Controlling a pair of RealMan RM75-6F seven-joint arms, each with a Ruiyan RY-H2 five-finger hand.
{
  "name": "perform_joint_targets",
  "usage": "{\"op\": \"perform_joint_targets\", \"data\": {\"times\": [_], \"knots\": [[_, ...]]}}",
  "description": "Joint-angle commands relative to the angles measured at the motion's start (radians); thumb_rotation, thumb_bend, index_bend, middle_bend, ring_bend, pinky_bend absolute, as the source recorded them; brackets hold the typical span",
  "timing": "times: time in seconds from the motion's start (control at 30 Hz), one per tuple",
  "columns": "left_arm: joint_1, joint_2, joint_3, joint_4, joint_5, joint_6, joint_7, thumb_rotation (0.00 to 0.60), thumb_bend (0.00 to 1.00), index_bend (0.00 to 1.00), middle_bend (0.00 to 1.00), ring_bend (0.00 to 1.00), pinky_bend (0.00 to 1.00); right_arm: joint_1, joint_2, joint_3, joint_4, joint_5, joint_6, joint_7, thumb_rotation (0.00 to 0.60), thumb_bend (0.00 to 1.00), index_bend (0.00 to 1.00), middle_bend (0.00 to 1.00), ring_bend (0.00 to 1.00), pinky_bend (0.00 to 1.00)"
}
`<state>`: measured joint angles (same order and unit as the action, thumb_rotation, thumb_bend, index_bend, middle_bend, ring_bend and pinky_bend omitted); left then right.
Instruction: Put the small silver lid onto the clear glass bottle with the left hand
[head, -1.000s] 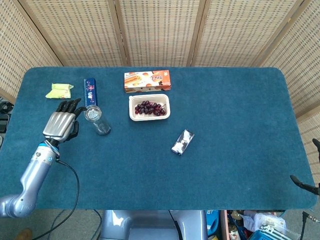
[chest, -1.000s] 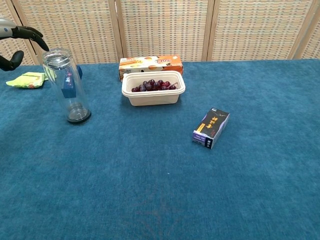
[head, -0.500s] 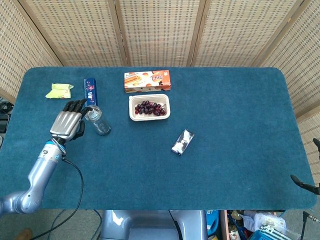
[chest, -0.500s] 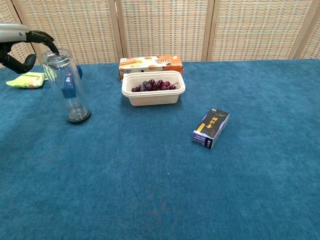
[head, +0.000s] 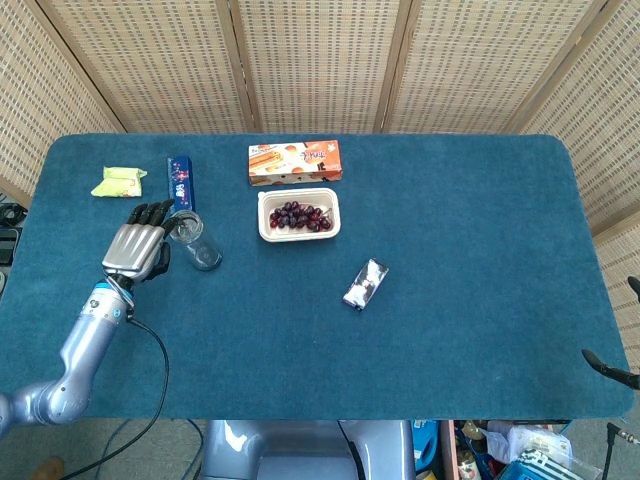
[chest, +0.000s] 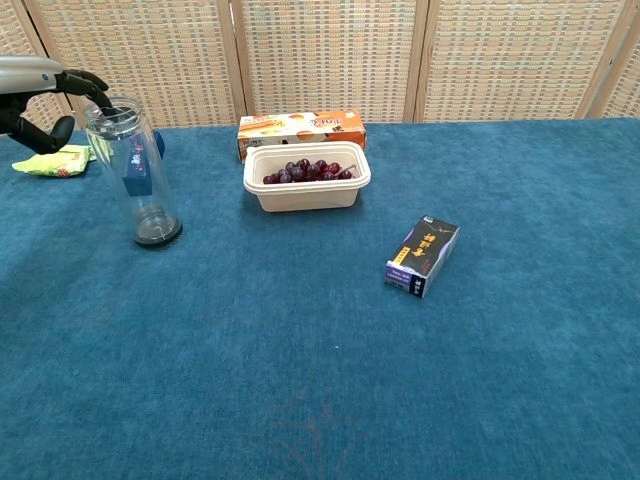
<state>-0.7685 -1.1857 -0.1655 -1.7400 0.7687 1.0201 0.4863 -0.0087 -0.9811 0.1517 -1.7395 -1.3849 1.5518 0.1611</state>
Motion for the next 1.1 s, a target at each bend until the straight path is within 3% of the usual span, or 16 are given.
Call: {"op": "perform_joint_targets", "data": {"times": [0.03, 0.57, 0.97, 1.03, 1.1], "knots": [[-0.002, -0.002, -0.001, 0.003, -0.004, 0.000, 0.000, 0.600, 0.77, 0.23, 0.00, 0.00, 0.00, 0.000, -0.001, 0.000, 0.001, -0.001, 0.000, -0.001, 0.600, 0.00, 0.05, 0.00, 0.00, 0.00], [-0.013, -0.018, -0.005, 0.030, -0.031, -0.003, -0.004, 0.600, 0.77, 0.23, 0.00, 0.00, 0.00, 0.000, 0.000, 0.001, 0.000, 0.002, 0.000, -0.002, 0.600, 0.00, 0.05, 0.00, 0.00, 0.00], [0.043, 0.065, -0.034, -0.044, 0.072, 0.068, -0.099, 0.600, 0.77, 0.23, 0.00, 0.00, 0.00, 0.001, -0.002, 0.000, 0.001, 0.000, -0.002, -0.003, 0.600, 0.00, 0.05, 0.00, 0.00, 0.00], [0.070, 0.097, -0.033, -0.066, 0.091, 0.100, -0.118, 0.600, 0.77, 0.16, 0.00, 0.00, 0.00, 0.001, -0.001, -0.001, 0.000, -0.001, -0.003, -0.002, 0.600, 0.00, 0.05, 0.00, 0.00, 0.00], [0.100, 0.118, -0.027, -0.083, 0.114, 0.135, -0.132, 0.600, 0.69, 0.05, 0.00, 0.00, 0.00, 0.001, -0.001, -0.001, 0.000, -0.002, -0.002, -0.003, 0.600, 0.00, 0.05, 0.00, 0.00, 0.00]]}}
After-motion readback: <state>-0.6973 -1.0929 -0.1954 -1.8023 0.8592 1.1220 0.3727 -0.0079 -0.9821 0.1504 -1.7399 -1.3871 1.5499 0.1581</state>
